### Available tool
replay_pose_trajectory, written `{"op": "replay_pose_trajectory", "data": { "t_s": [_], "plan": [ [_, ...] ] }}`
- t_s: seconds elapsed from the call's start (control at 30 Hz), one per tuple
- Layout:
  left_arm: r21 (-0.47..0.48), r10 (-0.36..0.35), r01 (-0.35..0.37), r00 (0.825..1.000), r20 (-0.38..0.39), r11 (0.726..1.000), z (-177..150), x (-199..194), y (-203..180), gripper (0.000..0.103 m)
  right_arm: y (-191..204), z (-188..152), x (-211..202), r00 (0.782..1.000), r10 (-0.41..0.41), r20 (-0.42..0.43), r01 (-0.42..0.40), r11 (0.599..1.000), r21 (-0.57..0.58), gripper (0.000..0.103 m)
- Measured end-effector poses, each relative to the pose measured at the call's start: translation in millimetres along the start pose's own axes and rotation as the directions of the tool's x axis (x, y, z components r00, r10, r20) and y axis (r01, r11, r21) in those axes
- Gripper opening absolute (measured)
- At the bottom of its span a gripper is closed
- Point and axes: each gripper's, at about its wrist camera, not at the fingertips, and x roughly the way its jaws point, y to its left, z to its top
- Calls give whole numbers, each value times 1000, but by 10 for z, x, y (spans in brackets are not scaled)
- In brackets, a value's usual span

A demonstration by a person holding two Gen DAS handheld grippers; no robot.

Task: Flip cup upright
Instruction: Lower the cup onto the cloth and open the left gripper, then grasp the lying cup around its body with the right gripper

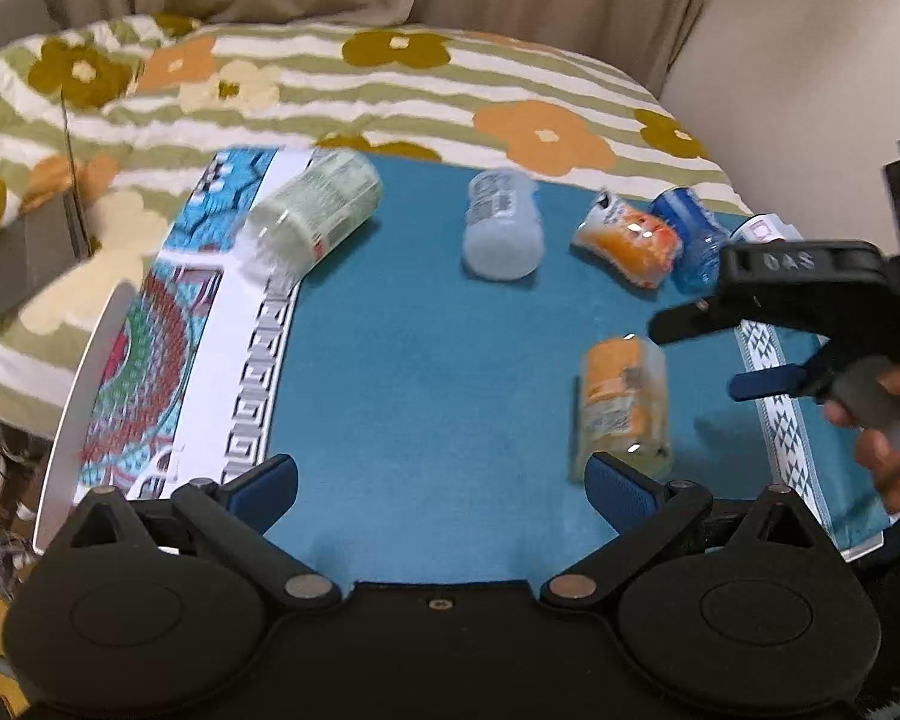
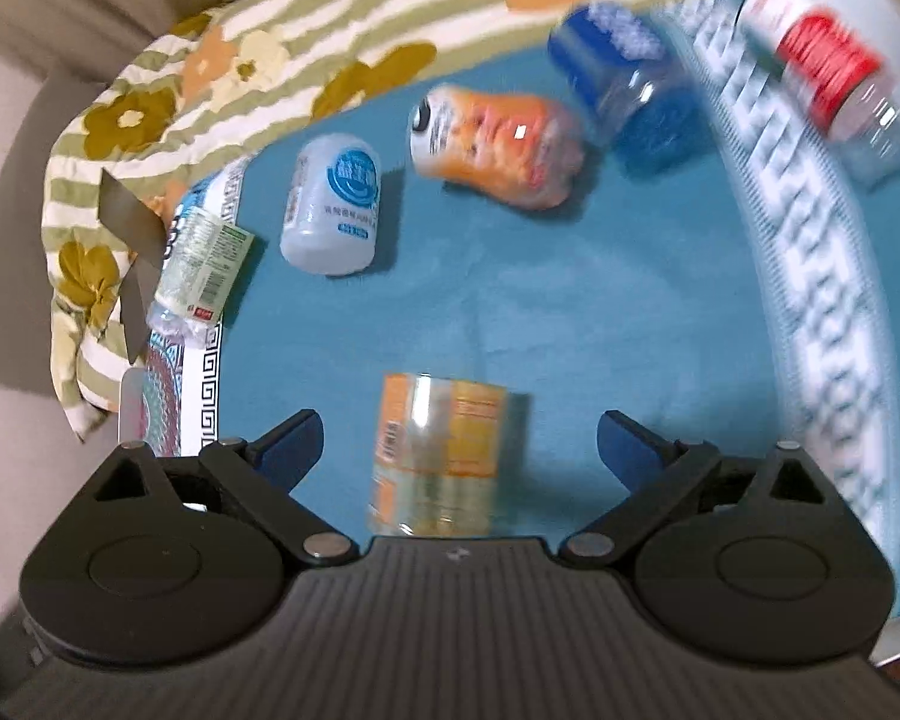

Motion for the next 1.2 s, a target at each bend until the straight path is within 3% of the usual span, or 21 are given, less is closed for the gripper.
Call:
{"op": "replay_pose_trajectory", "data": {
  "t_s": [0.17,0.4,0.5,0.77,0.93,1.0,1.07,1.2],
  "plan": [
    [-19,0,-1,999,-33,1000,-45,46,270,103,24,43,262,1000,2,-31,0,996,85,101],
    [-47,-23,21,999,-48,999,-41,69,487,103,24,22,357,999,-35,-33,38,994,100,86],
    [-38,-31,28,998,-57,999,-40,81,506,103,10,-3,390,999,-35,-42,39,994,102,75],
    [-38,-46,44,997,-60,998,-27,77,504,103,21,-59,330,999,-32,-7,32,996,81,73],
    [-28,-49,48,997,-52,998,-24,18,479,103,143,-88,102,996,-22,90,19,999,35,72],
    [-24,-50,49,998,-47,998,-18,-11,474,103,236,-132,-48,984,-30,178,32,999,-9,72],
    [-19,-52,51,998,-41,999,-12,-34,471,103,333,-221,-154,953,-37,301,56,997,-54,73],
    [15,-45,46,997,-60,999,-10,-24,447,103,401,-466,-122,851,-26,524,79,994,-79,73]
  ]
}}
